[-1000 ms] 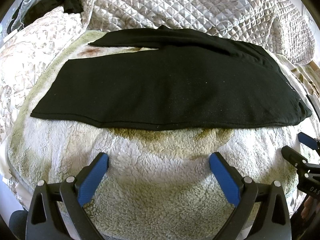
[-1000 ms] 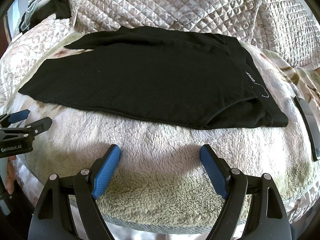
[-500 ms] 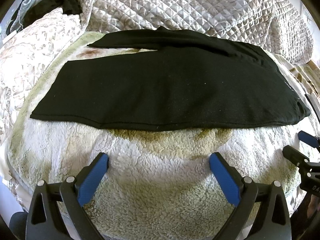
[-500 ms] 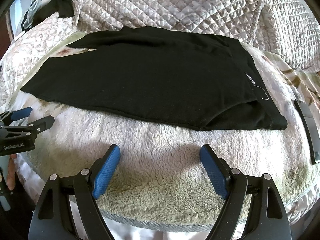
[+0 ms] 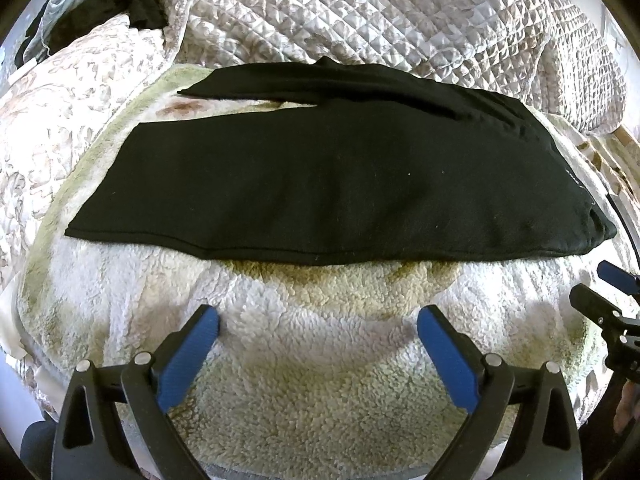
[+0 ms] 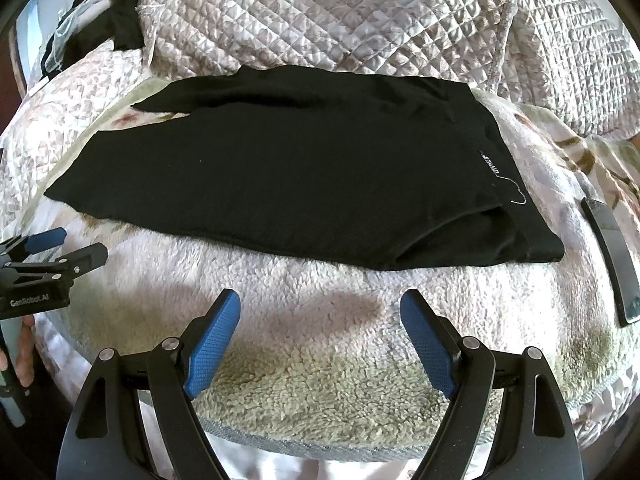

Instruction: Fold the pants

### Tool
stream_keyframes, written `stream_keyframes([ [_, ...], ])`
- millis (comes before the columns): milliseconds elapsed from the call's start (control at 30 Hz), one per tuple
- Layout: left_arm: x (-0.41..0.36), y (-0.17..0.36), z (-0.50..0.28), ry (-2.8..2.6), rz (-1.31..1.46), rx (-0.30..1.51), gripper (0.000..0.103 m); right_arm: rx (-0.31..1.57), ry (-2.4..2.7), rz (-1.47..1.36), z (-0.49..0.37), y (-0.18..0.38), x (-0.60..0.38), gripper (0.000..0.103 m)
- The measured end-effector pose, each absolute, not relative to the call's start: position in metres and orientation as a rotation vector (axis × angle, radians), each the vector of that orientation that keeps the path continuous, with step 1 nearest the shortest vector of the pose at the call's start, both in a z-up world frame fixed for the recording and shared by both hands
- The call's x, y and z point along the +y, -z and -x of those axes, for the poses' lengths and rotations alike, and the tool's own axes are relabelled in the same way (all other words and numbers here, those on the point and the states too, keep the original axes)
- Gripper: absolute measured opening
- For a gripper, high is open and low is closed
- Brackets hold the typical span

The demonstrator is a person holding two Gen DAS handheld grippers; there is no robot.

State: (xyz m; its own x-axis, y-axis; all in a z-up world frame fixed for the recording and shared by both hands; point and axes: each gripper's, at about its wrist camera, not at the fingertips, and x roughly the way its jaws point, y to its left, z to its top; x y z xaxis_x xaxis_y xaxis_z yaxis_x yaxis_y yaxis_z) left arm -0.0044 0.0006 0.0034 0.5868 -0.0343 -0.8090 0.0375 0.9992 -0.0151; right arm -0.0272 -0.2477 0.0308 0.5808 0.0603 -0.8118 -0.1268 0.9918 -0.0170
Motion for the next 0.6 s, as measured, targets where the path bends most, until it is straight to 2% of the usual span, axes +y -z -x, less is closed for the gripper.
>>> stream_keyframes([
  [600,0.01,-0.007,-0.002,0.031,0.013,0.924,0.101,0.928,-0.07,0.033,0.023,-0.033,-0.265,0.082],
])
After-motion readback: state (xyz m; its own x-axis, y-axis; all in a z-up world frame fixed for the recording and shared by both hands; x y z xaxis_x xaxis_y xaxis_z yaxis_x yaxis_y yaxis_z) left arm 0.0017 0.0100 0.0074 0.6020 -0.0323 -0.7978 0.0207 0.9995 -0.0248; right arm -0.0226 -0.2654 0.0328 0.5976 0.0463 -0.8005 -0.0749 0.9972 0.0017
